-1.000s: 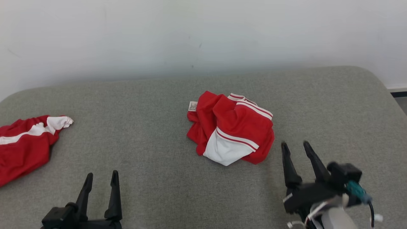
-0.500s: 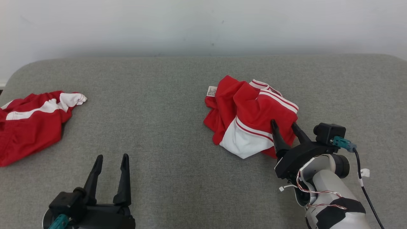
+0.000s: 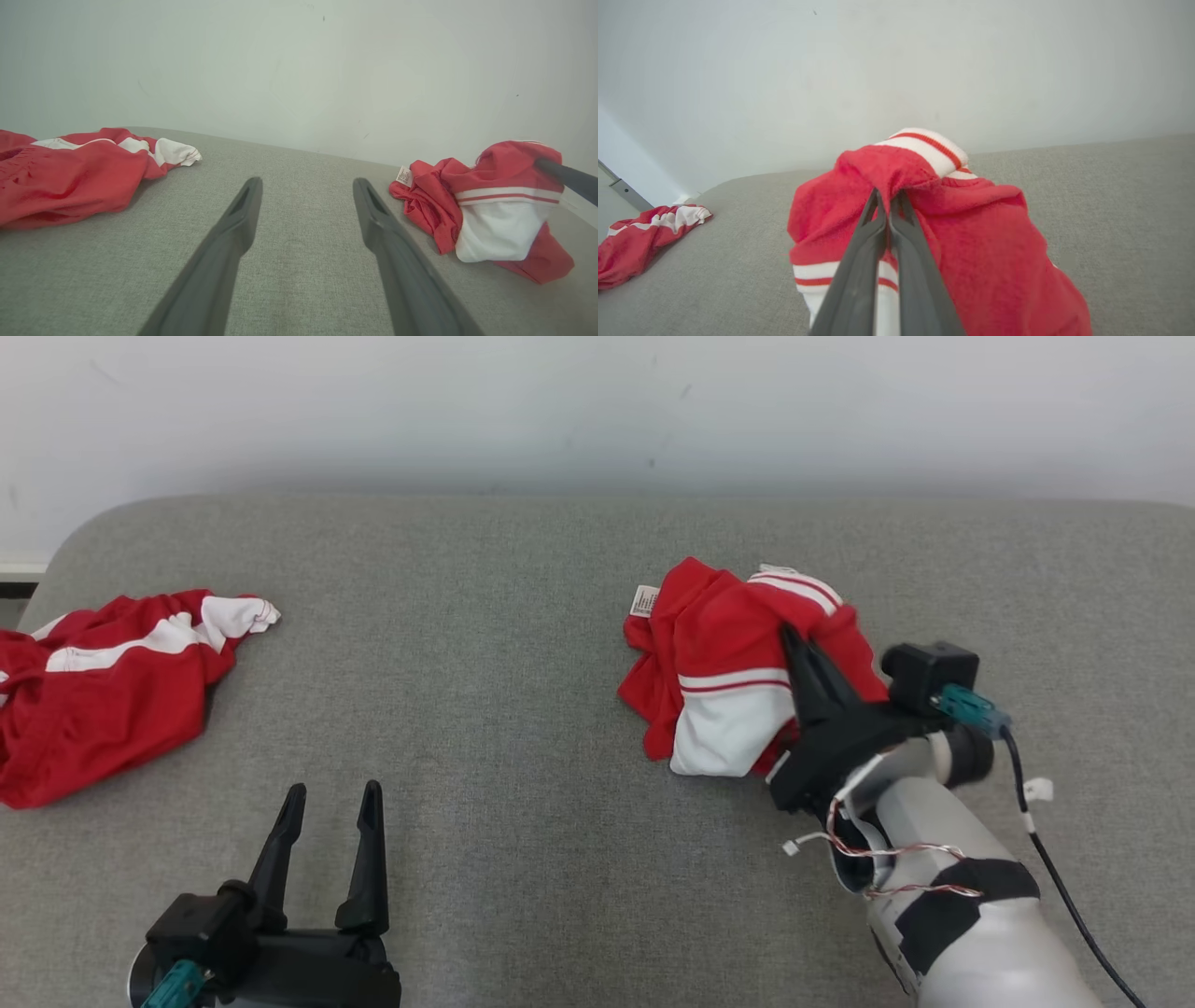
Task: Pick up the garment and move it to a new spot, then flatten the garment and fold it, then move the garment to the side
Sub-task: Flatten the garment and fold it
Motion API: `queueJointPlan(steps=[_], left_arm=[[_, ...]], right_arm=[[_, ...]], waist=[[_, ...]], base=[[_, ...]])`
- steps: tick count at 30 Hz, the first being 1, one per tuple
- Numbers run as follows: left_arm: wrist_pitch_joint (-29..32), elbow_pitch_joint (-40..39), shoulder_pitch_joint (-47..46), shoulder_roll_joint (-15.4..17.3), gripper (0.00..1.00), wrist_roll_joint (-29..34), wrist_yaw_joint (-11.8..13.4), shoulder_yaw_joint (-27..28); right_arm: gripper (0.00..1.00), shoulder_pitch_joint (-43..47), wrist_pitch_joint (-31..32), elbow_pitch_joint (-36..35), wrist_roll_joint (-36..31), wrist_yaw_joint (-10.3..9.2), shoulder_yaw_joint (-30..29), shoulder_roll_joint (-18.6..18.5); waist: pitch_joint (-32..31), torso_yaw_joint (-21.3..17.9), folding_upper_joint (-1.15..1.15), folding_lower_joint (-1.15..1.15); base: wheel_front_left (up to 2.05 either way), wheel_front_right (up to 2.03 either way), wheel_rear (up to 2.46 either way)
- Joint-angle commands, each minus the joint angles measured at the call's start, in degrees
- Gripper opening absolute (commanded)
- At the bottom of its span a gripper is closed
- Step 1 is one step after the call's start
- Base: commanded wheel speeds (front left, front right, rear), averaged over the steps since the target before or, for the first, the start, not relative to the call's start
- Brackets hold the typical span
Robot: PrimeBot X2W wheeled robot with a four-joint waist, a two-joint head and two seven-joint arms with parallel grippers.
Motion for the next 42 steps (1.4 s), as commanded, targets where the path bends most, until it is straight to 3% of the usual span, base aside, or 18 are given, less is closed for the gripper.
queueJointPlan(steps=[1,11,20,28,34,42], left_arm=[[-0.1,-0.1,0.6,0.0,1.0,-0.5,0.2,0.3],[-0.1,-1.4,0.7,0.0,1.0,-0.6,0.4,1.7],[-0.1,-1.7,0.2,0.0,1.0,-1.0,0.4,0.1],[-0.1,-2.2,0.0,0.0,1.0,-1.1,0.9,0.2],[-0.1,-2.9,-0.8,0.0,1.0,-1.3,1.4,0.5],[-0.1,-2.8,-2.0,0.0,1.0,-1.1,1.2,0.6]], right_arm=[[0.0,-0.9,-0.4,-1.7,1.2,-0.14,1.8,0.0],[0.0,-13.6,3.9,-10.9,10.4,-0.14,20.3,0.0],[0.0,-29.5,0.2,-14.4,16.9,-0.14,28.1,0.0],[0.0,-31.3,-1.0,-10.8,15.6,-0.14,25.6,0.0],[0.0,-24.1,-1.1,-2.7,10.3,-0.14,18.9,-2.5],[0.0,-9.5,-1.0,1.1,7.4,-0.14,7.4,-7.9]], waist=[[-0.7,-0.2,-0.01,-0.01],[-0.6,-1.9,-0.01,-0.01],[0.3,-0.7,-0.01,-0.01],[1.1,-0.9,-0.01,-0.01],[3.2,-2.8,-0.01,-0.01],[4.5,-5.3,-0.01,-0.01]], base=[[0.0,0.0,0.0],[0.0,0.0,0.0],[0.0,0.0,0.0],[0.0,0.0,0.0],[0.0,0.0,0.0],[0.0,0.0,0.0]])
